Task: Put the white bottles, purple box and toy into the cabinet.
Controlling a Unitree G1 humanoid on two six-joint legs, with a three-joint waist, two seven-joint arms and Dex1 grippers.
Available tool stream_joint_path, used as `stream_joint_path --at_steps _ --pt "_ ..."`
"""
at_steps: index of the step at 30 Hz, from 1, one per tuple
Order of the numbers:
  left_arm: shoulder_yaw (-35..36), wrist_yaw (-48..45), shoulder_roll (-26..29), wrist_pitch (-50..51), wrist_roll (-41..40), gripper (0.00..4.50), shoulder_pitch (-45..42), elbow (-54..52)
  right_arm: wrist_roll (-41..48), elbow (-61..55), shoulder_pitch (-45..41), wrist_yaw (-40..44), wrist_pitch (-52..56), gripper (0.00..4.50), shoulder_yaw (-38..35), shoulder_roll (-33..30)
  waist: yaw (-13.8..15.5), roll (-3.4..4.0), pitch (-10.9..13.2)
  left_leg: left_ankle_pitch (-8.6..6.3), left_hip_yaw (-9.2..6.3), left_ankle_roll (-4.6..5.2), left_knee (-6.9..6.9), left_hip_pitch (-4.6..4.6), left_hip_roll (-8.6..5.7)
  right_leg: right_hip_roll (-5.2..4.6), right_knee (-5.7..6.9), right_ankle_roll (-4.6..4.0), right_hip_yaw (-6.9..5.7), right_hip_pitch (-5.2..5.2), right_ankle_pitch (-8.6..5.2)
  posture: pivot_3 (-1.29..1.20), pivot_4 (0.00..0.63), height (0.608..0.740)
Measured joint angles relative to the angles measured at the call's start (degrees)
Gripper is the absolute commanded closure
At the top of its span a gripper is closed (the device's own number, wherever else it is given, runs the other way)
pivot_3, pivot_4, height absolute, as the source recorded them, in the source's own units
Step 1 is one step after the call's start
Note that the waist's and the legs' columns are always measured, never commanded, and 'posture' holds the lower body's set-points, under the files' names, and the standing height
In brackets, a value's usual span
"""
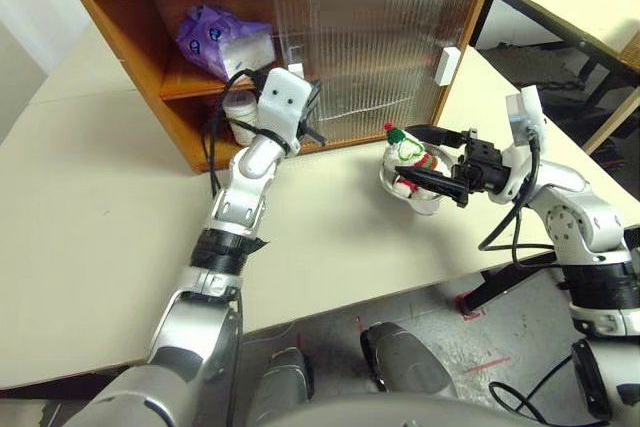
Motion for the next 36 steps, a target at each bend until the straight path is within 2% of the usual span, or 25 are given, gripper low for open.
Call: stream_joint_path --at_steps 11,16,21,22,25,34,36 --pt "7.2 1.4 6.5 4.5 -1.6 4.49 6.3 -6.8 0.0 0.8 -0.7 0.4 0.0 0.0 0.2 0.2 0.5 0.01 0.0 -0.03 -0.5 -0.15 -0.02 0.12 0.12 -0.1 0.06 -0.19 0.14 -0.02 0.11 -0.24 0.069 0.74" --pt "10.3 1.4 9.6 5.4 -2.1 4.49 9.5 -9.4 -0.2 1.9 -1.4 1.1 0.0 0.0 0.3 0.3 1.3 0.03 0.0 -0.35 -0.72 -0.7 -0.08 0.1 0.14 -0.15 0.05 -0.28 0.27 -0.1 0.15 -0.22 0.073 0.74" --pt "12.8 1.3 12.3 6.1 -2.8 4.49 12.0 -11.5 -1.0 2.5 -2.2 1.8 -0.1 0.0 0.4 0.6 2.2 0.03 0.0 -0.24 -0.75 -0.66 -0.46 0.09 0.34 -0.12 0.04 -0.79 0.3 -0.27 0.16 -0.21 0.074 0.74" --pt "13.4 1.3 12.5 6.3 -3.0 4.49 12.5 -11.9 -1.1 2.7 -2.3 1.9 -0.1 0.0 0.4 0.6 2.4 0.03 0.0 -0.19 -0.75 -0.64 -0.57 0.1 0.37 -0.11 0.04 -1.23 0.27 -0.31 0.33 -0.21 0.074 0.74" --pt "14.7 1.3 13.3 6.9 -3.3 4.49 14.0 -13.5 -1.3 3.5 -2.3 2.3 -0.2 0.0 0.4 0.6 2.8 0.03 0.0 -0.16 -0.74 -0.61 -0.78 0.1 0.47 -0.03 0.04 -1.47 0.17 -0.4 0.22 -0.2 0.074 0.74" --pt "16.6 1.2 13.0 7.8 -5.9 4.49 15.7 -15.9 -1.8 4.5 -2.9 2.8 -0.6 0.0 0.4 0.6 3.5 0.03 0.0 -0.26 -0.7 -0.79 -0.83 0.16 0.52 0.35 0.05 -1.73 0.12 -0.41 0.12 -0.2 0.075 0.74" --pt "17.7 -0.7 12.4 5.5 -9.0 4.12 15.7 -16.0 -1.7 4.7 -3.0 2.5 -0.5 0.0 0.1 0.6 3.7 0.03 0.0 -0.27 -0.73 -0.8 -0.82 0.17 0.65 0.41 0.07 -1.76 0.12 -0.41 0.14 -0.2 0.079 0.74"
